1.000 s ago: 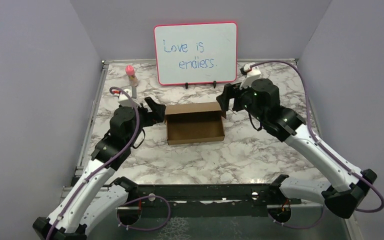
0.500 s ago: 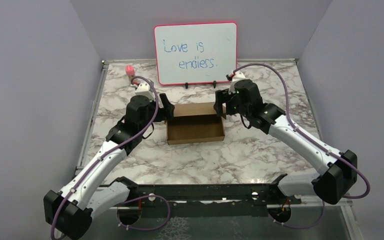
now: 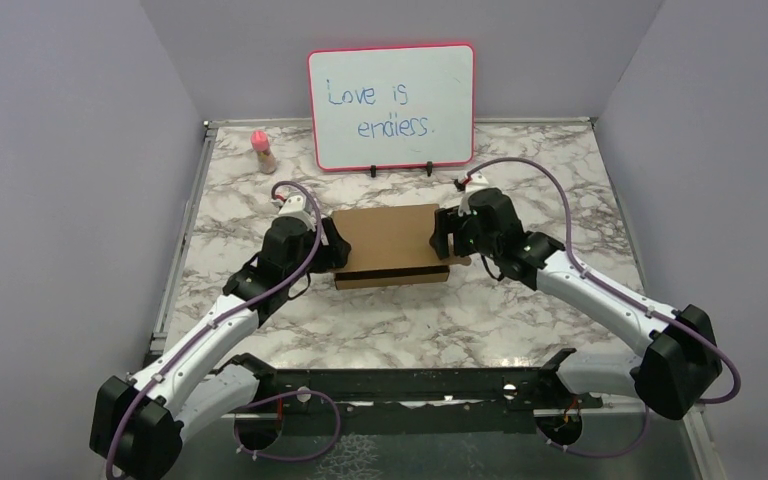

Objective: Fold the paper box

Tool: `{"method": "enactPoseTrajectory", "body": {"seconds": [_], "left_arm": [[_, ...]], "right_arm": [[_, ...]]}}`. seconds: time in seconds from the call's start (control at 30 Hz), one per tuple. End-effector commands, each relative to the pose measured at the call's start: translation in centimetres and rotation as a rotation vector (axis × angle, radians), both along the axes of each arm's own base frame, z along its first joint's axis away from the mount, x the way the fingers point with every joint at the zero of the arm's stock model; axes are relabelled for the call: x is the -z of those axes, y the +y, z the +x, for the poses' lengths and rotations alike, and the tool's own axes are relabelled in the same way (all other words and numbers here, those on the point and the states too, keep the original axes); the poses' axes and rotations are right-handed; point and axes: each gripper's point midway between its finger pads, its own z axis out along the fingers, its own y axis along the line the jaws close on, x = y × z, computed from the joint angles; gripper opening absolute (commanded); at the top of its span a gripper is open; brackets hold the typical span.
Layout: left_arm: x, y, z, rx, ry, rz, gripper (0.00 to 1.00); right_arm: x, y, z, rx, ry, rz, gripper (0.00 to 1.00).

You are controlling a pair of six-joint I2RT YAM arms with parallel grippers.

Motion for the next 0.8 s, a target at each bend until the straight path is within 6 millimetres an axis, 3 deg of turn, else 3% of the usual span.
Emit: {"method": "enactPoseTrajectory", "body": {"seconds": [0.0,0.13,0.4,0.77], "left_arm": [[1.0,-0.3,-0.4,-0.001,0.012,-0.048,0.73],[2.5,0.1,-1.0,-0.014,0.036,-0.047,0.71],[5.5,1.0,-1.8,-0.041,0.087,-0.014,0.71],[8.2,2.2,-2.7,-0.079,0.133,0.025,0.7]], "right_arm": [[0.5,0.3,-0.2,0.006,-0.011,0.056,0.74],[2.8,-0.1,-0.8,0.017,0.017,0.054,0.73],[5.6,-0.6,-1.7,0.019,0.04,0.047,0.7],[6.8,-0.7,-1.8,0.016,0.059,0.038,0.68]]}}
